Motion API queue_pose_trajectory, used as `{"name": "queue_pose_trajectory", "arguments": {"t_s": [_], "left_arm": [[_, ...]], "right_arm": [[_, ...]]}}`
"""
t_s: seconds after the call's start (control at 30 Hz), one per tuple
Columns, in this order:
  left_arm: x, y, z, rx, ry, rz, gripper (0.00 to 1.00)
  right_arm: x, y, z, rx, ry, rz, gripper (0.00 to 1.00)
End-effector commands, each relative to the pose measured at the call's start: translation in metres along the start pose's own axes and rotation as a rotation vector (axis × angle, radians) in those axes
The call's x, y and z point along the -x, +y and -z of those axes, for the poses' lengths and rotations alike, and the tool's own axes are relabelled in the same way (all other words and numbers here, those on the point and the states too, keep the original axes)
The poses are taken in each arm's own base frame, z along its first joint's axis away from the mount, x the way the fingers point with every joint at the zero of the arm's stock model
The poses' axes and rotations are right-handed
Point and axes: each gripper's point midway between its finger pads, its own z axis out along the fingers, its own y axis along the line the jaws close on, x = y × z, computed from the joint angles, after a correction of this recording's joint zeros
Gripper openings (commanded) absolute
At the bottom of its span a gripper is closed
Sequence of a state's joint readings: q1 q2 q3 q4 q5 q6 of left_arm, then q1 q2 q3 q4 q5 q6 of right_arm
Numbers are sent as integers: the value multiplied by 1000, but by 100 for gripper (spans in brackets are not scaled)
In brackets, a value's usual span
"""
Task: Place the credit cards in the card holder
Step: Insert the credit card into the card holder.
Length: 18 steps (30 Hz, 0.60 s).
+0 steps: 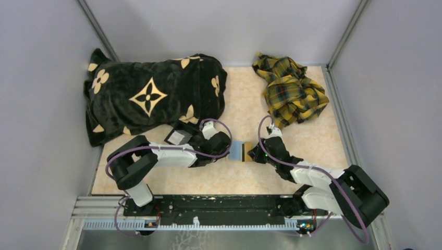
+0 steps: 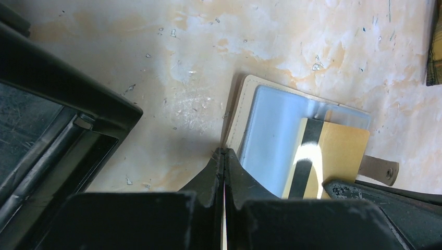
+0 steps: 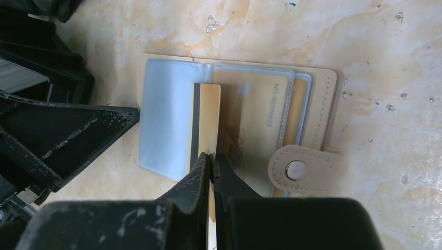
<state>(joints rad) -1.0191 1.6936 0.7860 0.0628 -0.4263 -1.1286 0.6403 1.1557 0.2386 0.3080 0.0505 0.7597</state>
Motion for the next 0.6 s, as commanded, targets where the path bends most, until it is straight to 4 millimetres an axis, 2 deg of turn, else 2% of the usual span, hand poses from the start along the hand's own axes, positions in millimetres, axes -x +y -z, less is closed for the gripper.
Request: {"name": "queue_pose_trajectory", "arguments": {"t_s": [0.0, 0.57], "left_arm": [[-35, 38, -3, 110, 121, -77, 0], [-39, 47, -3, 135, 136, -111, 0]], "right_arm": [[-31, -20, 9, -57, 96, 0, 0], [-21, -21, -6, -60, 22, -36, 0]]}}
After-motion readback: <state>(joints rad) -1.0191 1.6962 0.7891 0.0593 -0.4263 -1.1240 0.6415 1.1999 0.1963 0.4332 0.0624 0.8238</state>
